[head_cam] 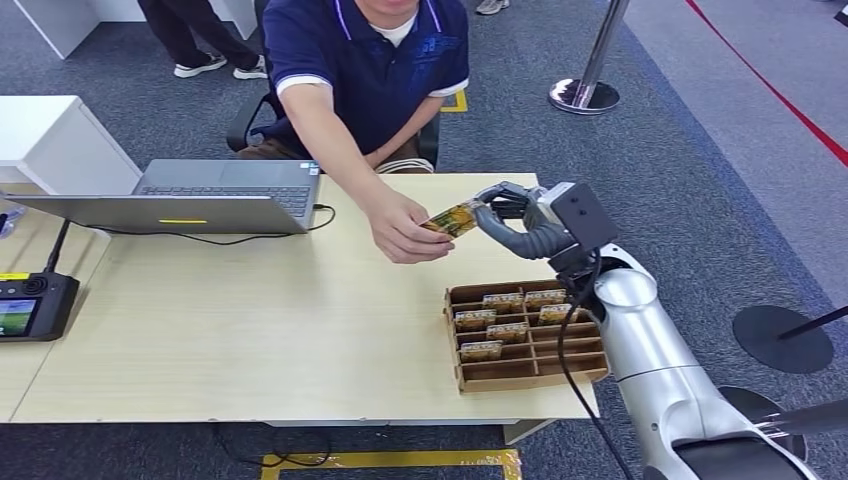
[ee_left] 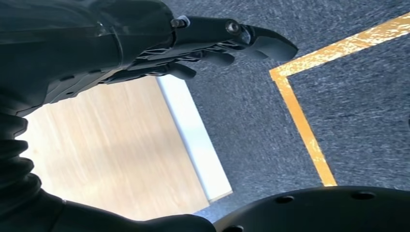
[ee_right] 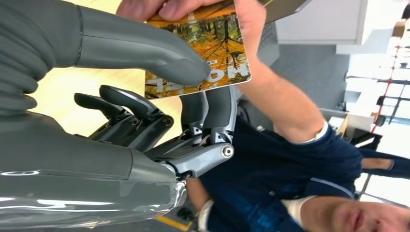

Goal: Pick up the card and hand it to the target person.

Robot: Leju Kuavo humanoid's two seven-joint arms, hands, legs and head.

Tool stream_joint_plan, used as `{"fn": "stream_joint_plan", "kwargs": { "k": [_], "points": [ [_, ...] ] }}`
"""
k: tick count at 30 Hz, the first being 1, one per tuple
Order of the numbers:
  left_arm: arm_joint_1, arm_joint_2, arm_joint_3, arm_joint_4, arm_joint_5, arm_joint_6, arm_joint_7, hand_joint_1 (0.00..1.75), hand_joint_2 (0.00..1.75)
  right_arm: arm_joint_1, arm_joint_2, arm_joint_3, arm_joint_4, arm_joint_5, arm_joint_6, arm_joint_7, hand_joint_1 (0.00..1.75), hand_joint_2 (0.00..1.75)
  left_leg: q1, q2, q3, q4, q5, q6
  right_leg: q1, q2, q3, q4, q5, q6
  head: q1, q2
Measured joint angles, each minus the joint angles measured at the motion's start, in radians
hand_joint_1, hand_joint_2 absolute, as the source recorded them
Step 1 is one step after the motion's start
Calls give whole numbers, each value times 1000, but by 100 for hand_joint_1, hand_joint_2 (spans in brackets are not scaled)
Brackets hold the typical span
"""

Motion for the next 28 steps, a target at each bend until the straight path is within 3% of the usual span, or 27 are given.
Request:
{"fn": "stream_joint_plan", "kwargs": {
  "k": [8, 10, 11, 12, 14, 15, 16, 21, 23, 24, 25, 27, 28],
  "points": [
    [0, 0, 0, 0, 1, -1, 1, 0, 175, -46, 71, 2, 60, 9, 0, 10, 175, 175, 0, 0, 0, 0, 0, 0, 0, 0, 0, 0, 0, 0, 0, 0],
    [0, 0, 0, 0, 1, -3, -3, 0, 87, -51, 79, 2, 70, 11, 0, 10, 127, 175, 0, -1, -1, 0, 0, 0, 0, -1, 0, 0, 0, 0, 0, 0],
    [0, 0, 0, 0, 1, -3, -3, 0, 87, -52, 81, 2, 73, 13, 1, 10, 99, 175, 0, -1, -1, 0, 0, 0, 0, -1, 0, 0, 0, 0, 0, 0],
    [0, 0, 0, 0, 0, -3, -4, 0, 87, -53, 83, 2, 77, 14, 1, 10, 58, 175, 0, -1, -1, 0, 0, 0, 0, -1, 0, 0, 0, 0, 0, 0],
    [0, 0, 0, 0, 0, -3, -3, 0, 175, -54, 85, 3, 83, 17, 3, 9, 19, 175, 0, -1, -1, 0, 0, 0, 0, -1, 0, 0, 0, 0, 0, 0],
    [0, 0, 0, 0, 0, -2, -3, 0, 175, -55, 86, 3, 86, 17, 3, 9, 3, 175, 0, -1, -1, 0, 0, 0, 0, -1, 0, 0, 0, 0, 0, 0],
    [0, 0, 0, 0, 0, -1, -3, 0, 175, -56, 88, 2, 89, 18, 4, 8, 0, 175, 0, -1, -1, 0, 0, 0, 0, -1, 0, 0, 0, 0, 0, 0],
    [0, 0, 0, 0, -1, 3, -1, 0, 175, -57, 90, 2, 102, 18, 8, 8, 0, 175, 0, -1, -1, 0, 0, 0, 0, -1, 0, 0, 0, 0, 0, 0],
    [0, 0, 0, 0, -1, 3, -1, 0, 87, -58, 90, 2, 105, 18, 9, 8, 0, 175, 0, -1, -1, 0, 0, 0, 0, -1, 0, 0, 0, 0, 0, 0],
    [0, 0, 0, 0, -1, 3, -1, 0, 44, -58, 90, 2, 106, 18, 9, 8, 10, 175, 0, -1, -1, 0, 0, 0, 0, -1, 0, 0, 0, 0, 0, 0],
    [0, 0, 0, 0, -1, 3, -2, 0, 0, -58, 90, 2, 106, 18, 10, 8, 52, 175, 0, -1, -1, 0, 0, 0, 0, -1, 0, 0, 0, 0, 0, 0],
    [0, 0, 0, 0, -1, 3, -1, 0, 0, -59, 90, 2, 109, 15, 12, 8, 138, 175, 0, -1, -1, 0, 0, 0, 0, -1, 0, 0, 0, 0, 0, 0],
    [0, 0, 0, 0, -1, 3, -1, 0, 0, -59, 90, 2, 110, 14, 13, 8, 171, 175, 0, -1, -1, 0, 0, 0, 0, -1, 0, 0, 0, 0, 0, 0]
  ]
}}
